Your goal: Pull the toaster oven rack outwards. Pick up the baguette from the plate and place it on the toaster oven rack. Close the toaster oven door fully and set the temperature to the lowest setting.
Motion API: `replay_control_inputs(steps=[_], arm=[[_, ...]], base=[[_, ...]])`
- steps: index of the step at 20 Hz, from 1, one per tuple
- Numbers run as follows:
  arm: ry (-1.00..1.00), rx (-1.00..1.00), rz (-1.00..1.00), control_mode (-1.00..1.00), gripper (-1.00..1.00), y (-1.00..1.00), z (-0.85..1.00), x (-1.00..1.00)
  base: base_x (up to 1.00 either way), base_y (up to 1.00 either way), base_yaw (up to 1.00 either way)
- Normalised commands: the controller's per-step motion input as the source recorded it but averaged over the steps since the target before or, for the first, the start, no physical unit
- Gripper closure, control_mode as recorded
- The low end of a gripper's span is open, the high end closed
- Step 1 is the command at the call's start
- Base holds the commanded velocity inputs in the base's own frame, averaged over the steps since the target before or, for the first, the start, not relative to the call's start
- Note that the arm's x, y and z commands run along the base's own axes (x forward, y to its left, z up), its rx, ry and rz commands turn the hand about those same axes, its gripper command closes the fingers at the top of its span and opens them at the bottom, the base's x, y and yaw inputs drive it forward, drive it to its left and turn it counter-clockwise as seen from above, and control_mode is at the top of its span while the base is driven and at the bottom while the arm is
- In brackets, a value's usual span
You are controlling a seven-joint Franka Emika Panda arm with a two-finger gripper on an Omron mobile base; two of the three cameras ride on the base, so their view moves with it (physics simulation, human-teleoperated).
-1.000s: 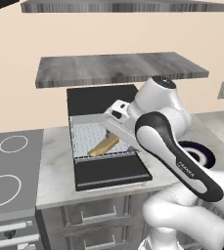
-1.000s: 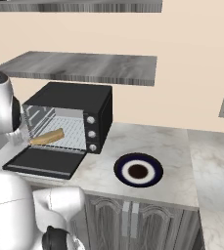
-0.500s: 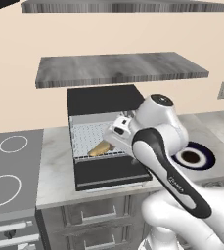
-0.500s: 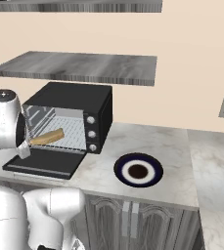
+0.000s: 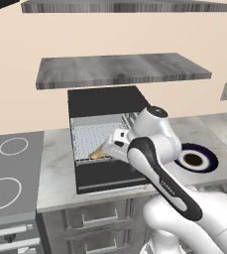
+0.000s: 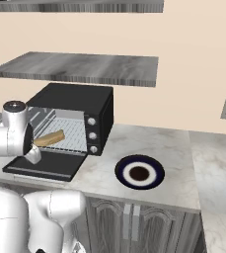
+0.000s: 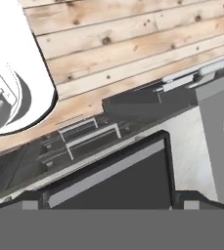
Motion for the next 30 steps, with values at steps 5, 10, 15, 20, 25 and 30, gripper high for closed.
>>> replay_control_inputs(steps=[5, 10, 15, 20, 25, 30], arm=[[-0.01, -0.12, 0.14, -1.0, -1.0, 0.03, -0.27, 0.28], [-0.16, -0.01, 0.02, -1.0, -1.0, 0.0, -0.38, 0.06], [-0.13, -0.03, 0.01, -1.0, -1.0, 0.01, -0.45, 0.09], [-0.01, -0.07, 0.07, -1.0, -1.0, 0.02, -0.19, 0.29], [0.0, -0.04, 0.09, -1.0, -1.0, 0.0, -0.01, 0.32], [0.0, -0.09, 0.09, -1.0, -1.0, 0.03, -0.16, 0.27]], base=[[0.0, 0.0, 0.0], [0.0, 0.0, 0.0], [0.0, 0.0, 0.0], [0.0, 0.0, 0.0], [0.0, 0.0, 0.0], [0.0, 0.0, 0.0]])
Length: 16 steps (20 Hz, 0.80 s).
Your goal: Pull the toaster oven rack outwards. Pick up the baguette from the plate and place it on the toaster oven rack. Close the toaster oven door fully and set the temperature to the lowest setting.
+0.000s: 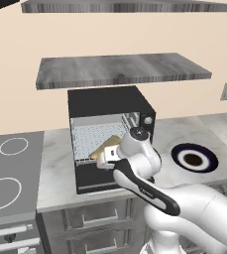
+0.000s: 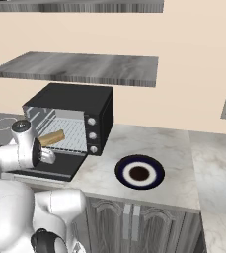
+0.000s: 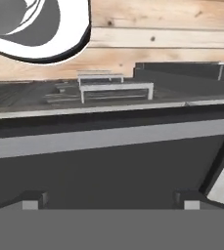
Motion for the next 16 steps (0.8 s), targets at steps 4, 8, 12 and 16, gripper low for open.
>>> replay_control_inputs(steps=[4, 8, 12, 16], arm=[[0.0, -0.15, 0.07, -1.0, -1.0, 0.12, -0.24, 0.11], [-0.03, -0.12, 0.04, -1.0, -1.0, 0.09, -0.17, 0.06], [-0.11, 0.0, 0.0, -1.0, -1.0, 0.0, -0.12, 0.17], [-0.1, 0.0, 0.0, -1.0, -1.0, -0.01, -0.18, 0.19]], base=[[0.0, 0.0, 0.0], [0.0, 0.0, 0.0], [0.0, 0.0, 0.0], [0.0, 0.0, 0.0]])
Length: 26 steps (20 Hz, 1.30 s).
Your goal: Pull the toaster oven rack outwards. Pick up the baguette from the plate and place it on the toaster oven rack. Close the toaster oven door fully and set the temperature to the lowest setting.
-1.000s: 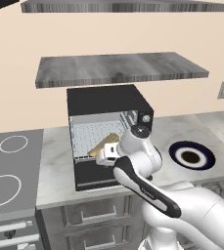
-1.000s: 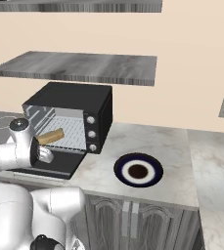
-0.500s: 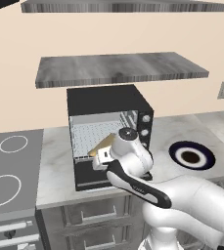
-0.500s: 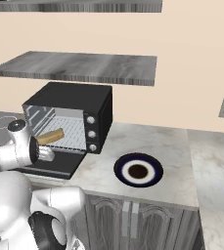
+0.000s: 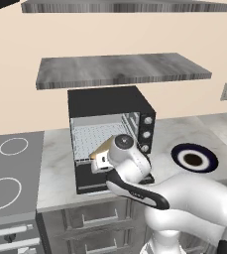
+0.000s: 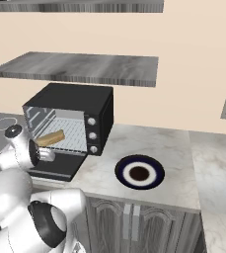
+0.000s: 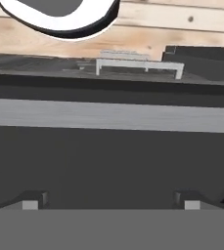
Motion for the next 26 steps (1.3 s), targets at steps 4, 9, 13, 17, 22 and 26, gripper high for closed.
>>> replay_control_inputs(steps=[4, 9, 13, 17, 22, 26], arm=[[-0.06, 0.0, 0.0, -1.0, -1.0, -0.02, -0.25, 0.2], [-0.01, 0.0, 0.0, -1.0, -1.0, 0.0, -0.18, 0.3], [0.0, 0.0, 0.0, -1.0, -1.0, -0.03, -0.13, 0.38], [0.0, 0.0, 0.0, -1.0, -1.0, -0.04, -0.16, 0.37], [0.0, 0.0, 0.0, -1.0, -1.0, -0.03, -0.21, 0.36], [0.0, 0.0, 0.0, -1.0, -1.0, 0.0, -0.24, 0.4]], base=[[0.0, 0.0, 0.0], [0.0, 0.0, 0.0], [0.0, 0.0, 0.0], [0.0, 0.0, 0.0], [0.0, 0.0, 0.0], [0.0, 0.0, 0.0]])
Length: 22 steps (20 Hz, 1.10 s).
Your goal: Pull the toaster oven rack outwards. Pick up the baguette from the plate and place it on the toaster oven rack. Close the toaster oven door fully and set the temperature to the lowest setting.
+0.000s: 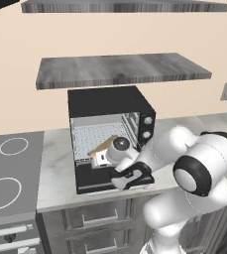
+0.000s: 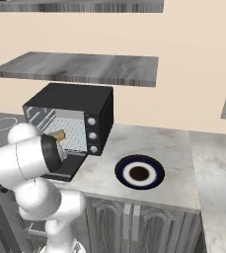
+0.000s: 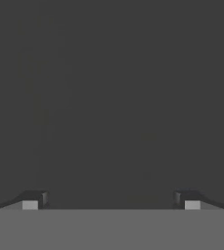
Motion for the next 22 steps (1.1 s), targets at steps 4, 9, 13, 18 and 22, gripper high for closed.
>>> replay_control_inputs(steps=[4, 9, 13, 18, 22], arm=[[-0.01, 0.0, 0.0, -1.0, -1.0, -0.02, -0.22, 0.45], [-0.01, 0.0, 0.0, -1.0, -1.0, -0.04, -0.18, 0.49], [-0.06, 0.0, 0.0, -1.0, -1.0, -0.06, -0.08, 0.51], [-0.2, 0.01, 0.0, -1.0, -1.0, -0.01, 0.0, 0.44], [-0.3, 0.07, 0.0, -1.0, -1.0, -0.07, 0.0, 0.56]], base=[[0.0, 0.0, 0.0], [0.0, 0.0, 0.0], [0.0, 0.0, 0.0], [0.0, 0.0, 0.0], [0.0, 0.0, 0.0]])
